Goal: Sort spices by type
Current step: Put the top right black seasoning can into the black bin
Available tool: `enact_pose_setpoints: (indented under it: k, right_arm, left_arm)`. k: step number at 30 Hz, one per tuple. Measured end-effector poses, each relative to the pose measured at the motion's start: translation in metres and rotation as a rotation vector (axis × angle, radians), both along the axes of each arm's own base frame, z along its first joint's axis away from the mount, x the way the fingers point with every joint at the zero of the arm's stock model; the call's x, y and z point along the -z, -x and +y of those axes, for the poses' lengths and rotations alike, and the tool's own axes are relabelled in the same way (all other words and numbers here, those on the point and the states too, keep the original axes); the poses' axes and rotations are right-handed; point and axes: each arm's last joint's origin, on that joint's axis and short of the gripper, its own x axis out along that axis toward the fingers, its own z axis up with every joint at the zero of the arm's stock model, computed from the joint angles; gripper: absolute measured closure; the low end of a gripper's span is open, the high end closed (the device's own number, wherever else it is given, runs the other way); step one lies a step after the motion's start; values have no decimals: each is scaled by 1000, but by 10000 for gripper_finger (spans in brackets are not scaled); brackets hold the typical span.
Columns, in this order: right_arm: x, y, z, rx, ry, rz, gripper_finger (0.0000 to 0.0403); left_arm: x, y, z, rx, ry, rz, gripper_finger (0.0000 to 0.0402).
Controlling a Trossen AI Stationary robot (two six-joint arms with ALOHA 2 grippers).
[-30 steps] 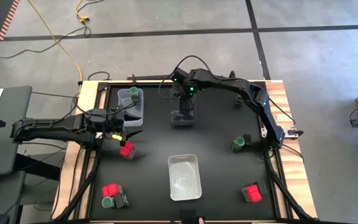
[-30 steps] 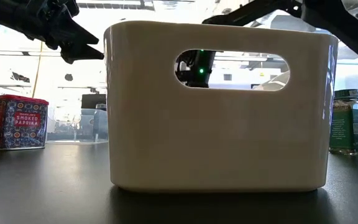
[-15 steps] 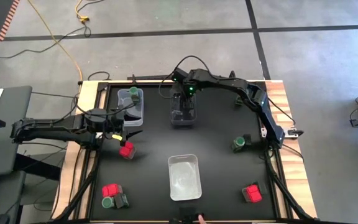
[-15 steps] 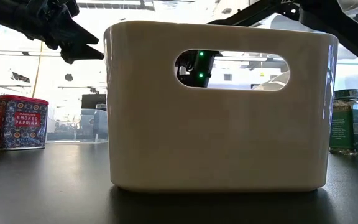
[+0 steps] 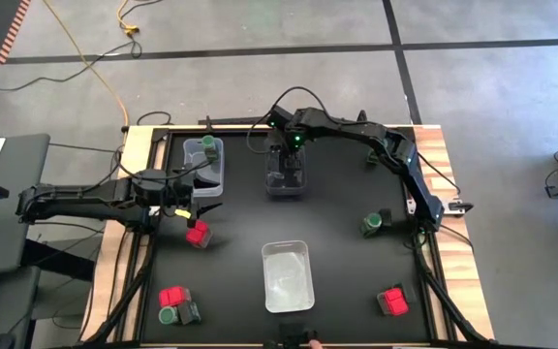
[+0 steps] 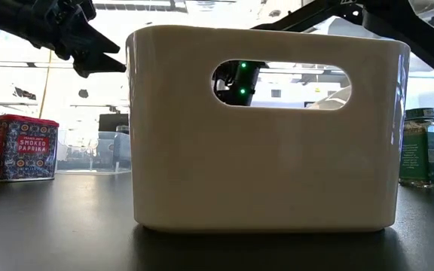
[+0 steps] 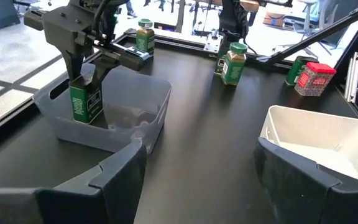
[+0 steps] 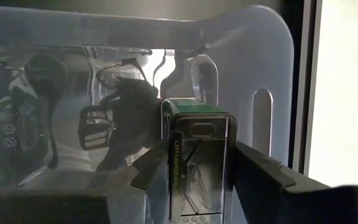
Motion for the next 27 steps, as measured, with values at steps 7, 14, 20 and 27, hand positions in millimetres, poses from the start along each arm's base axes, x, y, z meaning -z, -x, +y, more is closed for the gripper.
enact_pose_setpoints:
  k: [7,14,20,27]
  right_arm:
    - [-1,-1,-1,0,9,-17,217]
    - [-1,-2,-1,-19,18,-16,217]
    - [-1,-2,-1,-41,25,-7,217]
    - [-1,-2,1,-43,25,-8,217]
  left_arm:
    - [0,0,0,0,0,0,119]
    - [0,0,0,-1,3,-1,119]
    - [0,0,0,-1,4,-1,119]
    - [0,0,0,-1,4,-1,119]
